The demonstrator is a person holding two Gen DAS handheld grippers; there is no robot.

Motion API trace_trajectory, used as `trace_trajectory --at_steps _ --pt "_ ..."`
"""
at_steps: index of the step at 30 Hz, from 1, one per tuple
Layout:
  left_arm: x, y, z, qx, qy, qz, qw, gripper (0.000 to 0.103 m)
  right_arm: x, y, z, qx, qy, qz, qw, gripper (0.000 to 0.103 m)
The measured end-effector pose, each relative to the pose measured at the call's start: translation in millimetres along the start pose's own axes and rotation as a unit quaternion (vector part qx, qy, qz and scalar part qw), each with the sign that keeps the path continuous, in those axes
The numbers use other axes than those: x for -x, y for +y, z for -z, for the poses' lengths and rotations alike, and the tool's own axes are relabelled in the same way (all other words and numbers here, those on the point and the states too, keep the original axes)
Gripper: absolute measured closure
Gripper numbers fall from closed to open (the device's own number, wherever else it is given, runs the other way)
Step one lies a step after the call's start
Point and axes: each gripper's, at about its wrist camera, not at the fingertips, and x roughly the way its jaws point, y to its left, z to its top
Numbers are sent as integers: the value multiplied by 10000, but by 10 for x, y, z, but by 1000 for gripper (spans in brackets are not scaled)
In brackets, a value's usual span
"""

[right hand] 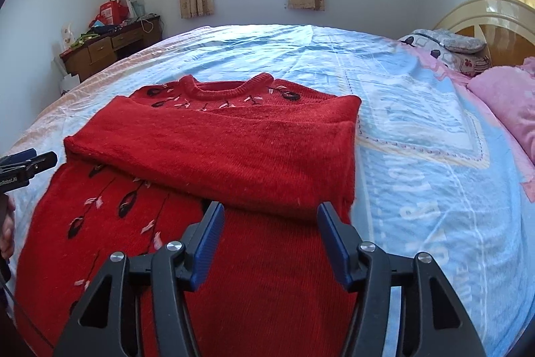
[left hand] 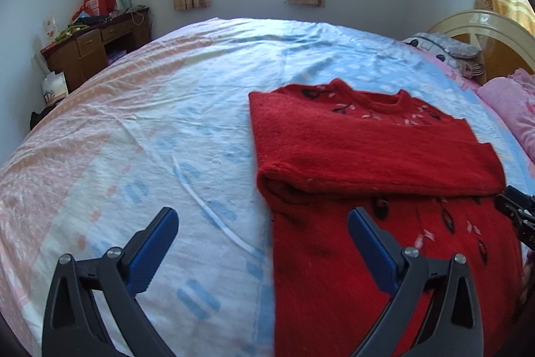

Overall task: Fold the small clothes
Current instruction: 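Press and smooth the folded sleeves with the right tool, then move both tools to the hem of the red sweater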

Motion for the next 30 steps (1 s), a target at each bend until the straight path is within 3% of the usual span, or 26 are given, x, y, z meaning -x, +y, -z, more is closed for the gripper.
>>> trace_trajectory --at_steps 5,14,25,30 --pt "254 -31 86 -60 -121 260 9996 0 188 76 105 28 3 -118 9999 44" --pt "650 -178 398 -623 -134 504 9967 0 494 225 349 152 240 -360 9989 43" --pt "935 -184 925 -929 274 861 9916 0 718 211 737 -79 772 -446 9960 43" --pt "977 -107 1148 -816 745 1136 9874 0 823 182 906 -38 1022 -330 9942 43"
